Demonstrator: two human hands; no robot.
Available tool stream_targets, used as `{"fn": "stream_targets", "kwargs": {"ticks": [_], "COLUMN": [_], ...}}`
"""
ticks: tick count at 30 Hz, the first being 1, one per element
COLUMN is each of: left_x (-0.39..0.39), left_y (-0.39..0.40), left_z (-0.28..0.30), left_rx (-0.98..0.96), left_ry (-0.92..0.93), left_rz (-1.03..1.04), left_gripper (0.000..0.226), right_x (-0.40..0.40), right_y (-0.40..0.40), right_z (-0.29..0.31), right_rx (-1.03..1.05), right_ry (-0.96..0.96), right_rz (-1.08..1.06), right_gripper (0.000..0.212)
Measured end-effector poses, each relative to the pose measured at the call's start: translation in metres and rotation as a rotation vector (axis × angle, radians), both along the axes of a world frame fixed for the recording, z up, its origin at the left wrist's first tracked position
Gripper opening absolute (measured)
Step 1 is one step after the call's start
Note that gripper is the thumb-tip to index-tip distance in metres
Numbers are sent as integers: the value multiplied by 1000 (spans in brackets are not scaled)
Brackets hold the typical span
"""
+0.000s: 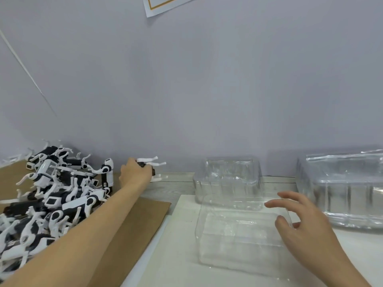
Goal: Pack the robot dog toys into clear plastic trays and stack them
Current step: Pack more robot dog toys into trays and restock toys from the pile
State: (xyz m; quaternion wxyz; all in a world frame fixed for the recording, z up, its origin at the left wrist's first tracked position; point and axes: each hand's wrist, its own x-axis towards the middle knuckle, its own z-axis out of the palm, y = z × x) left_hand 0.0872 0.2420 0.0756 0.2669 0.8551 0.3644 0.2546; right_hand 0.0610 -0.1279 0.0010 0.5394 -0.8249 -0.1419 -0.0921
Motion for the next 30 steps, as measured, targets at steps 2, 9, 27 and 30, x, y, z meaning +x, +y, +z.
{"fn": "stream_targets", "kwargs": {"ticks": [2,9,27,30], "left_x": [-5,-58,-60,-61], "left_y": [-25,-133,-168,-162], "left_z": [13,13,-29,-27], "left_rx": [-78,-682,-696,-633], "left_ry": [-152,-833,-625,-601], "left_rz": [29,-99,-676,-716], "left_gripper": [23,20,42,43], "right_x": [0,-1,-2,-8], "right_y": [0,-6,-25,-20], "right_z": [1,5,30,49], "right_rx": [0,6,11,-46], "right_ry": [7,26,-136,-283], "right_rz": [-2,33,-142,-185], "right_gripper": [45,50,40,46]}}
